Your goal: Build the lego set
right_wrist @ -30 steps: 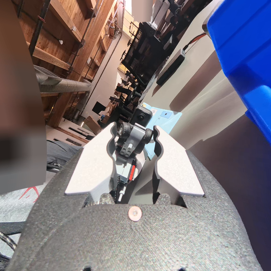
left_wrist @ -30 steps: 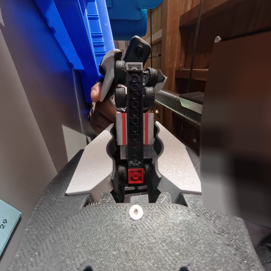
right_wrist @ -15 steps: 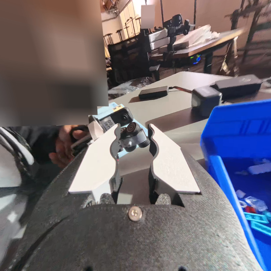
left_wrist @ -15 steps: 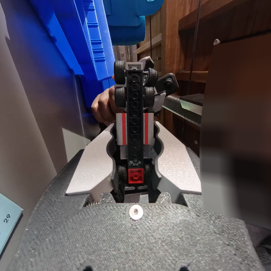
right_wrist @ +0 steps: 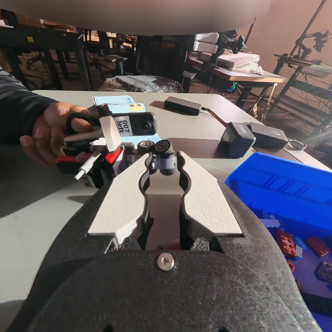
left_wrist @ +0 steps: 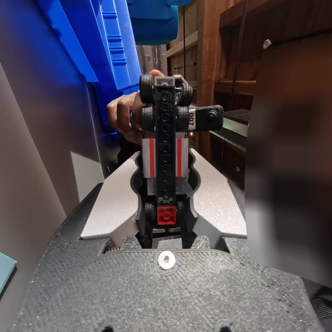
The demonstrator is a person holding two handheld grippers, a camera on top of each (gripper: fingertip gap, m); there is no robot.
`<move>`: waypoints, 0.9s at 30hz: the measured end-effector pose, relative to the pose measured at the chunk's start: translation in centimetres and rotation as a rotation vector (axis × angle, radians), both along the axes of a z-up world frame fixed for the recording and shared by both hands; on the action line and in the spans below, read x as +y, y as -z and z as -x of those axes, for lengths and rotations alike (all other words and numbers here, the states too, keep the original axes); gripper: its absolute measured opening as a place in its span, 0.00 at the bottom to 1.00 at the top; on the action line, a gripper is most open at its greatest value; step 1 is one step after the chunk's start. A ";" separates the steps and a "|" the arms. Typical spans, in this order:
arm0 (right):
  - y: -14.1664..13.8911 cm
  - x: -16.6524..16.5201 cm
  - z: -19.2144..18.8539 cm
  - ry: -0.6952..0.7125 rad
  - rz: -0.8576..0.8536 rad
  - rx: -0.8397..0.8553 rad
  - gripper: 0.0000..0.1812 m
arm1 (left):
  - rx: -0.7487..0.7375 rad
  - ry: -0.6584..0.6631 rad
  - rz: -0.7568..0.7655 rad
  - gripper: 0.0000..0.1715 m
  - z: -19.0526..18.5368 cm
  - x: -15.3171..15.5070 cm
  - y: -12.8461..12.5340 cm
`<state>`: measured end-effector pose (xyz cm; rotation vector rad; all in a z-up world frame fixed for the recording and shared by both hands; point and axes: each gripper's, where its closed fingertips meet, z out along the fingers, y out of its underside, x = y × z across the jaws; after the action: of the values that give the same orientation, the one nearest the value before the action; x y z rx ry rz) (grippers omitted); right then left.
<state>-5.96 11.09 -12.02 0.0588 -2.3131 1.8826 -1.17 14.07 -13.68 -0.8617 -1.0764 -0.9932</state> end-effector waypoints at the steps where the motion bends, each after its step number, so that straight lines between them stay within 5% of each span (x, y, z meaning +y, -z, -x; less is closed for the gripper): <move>1: 0.0 0.0 -0.1 -0.001 -0.002 0.007 0.15 | 0.000 0.004 0.001 0.29 -0.1 0.1 0.0; 27: 0.3 0.1 -0.2 -0.022 -0.027 -0.135 0.12 | 0.032 0.032 0.078 0.29 -0.5 0.6 0.9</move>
<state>-5.79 11.20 -12.35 -0.0415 -2.4345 1.9223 -0.65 14.70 -14.62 -0.9581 -1.0822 -0.9664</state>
